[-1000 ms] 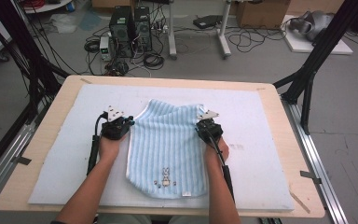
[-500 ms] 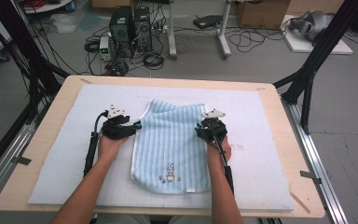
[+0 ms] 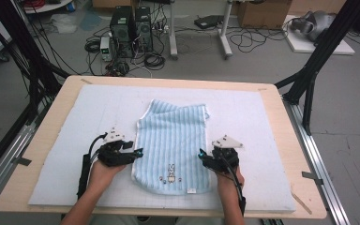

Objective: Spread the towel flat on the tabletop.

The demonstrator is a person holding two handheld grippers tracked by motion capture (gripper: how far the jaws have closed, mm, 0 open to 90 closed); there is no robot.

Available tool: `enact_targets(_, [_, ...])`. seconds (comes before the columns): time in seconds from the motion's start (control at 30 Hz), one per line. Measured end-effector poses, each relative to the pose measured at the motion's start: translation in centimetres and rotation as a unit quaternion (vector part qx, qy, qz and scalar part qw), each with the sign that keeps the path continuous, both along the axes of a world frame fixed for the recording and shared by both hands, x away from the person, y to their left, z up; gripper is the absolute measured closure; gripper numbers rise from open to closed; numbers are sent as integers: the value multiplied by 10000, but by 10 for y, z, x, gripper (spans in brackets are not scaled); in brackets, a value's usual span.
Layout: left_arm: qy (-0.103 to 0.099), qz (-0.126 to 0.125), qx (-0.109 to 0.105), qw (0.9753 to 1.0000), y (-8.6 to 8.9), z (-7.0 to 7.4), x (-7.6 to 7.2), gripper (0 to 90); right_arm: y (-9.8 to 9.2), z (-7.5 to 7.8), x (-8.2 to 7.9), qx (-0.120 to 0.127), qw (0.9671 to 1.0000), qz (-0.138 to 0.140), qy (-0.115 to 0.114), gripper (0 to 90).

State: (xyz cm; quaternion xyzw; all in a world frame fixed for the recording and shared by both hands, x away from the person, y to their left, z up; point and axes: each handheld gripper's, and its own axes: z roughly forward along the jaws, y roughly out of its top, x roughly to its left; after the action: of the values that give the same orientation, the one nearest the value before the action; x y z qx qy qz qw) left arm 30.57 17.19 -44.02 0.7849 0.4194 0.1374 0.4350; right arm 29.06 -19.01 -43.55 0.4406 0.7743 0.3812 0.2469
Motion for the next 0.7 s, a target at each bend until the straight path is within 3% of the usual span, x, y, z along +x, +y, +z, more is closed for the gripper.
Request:
enact_targets(0.1, [102,-17,-38,9999,0,-3,-9,464,-1,-2,-14,-100,9999,41,101,425])
enact_targets(0.2, [188,-94,50,9998,-1,-5,-13,489,-2,-1,-22,-18,9999,18,144,456])
enact_targets(0.3, [128,-61,166,9998,-3,-8,-16,561,-2,-2,-25,-30,9997,70,252,507])
enact_targets(0.37, [52,-36,257,9996,-2,-9,-16,692,-1,-5,-24,-61,9992,91,389,551])
enact_targets(0.4, [94,-121,204,9997,0,-9,-14,814,0,-7,-22,-82,9989,96,461,574])
enact_targets(0.43, [119,-99,147,9998,-1,-10,-13,862,1,-10,-19,-156,9980,93,597,603])
enact_targets(0.5, [57,-85,239,9997,-2,-8,-10,876,0,-12,-16,102,9976,100,678,697])
enact_targets(0.53, [15,-25,271,9996,-2,-8,-7,879,1,-11,-14,111,9973,105,713,766])
enact_targets(0.6, [-19,97,327,9994,-2,-8,-1,882,5,-9,-12,-103,9978,163,641,850])
enact_targets(0.7, [-106,213,345,9991,-3,-5,8,882,11,-9,-7,-338,9982,70,483,863])
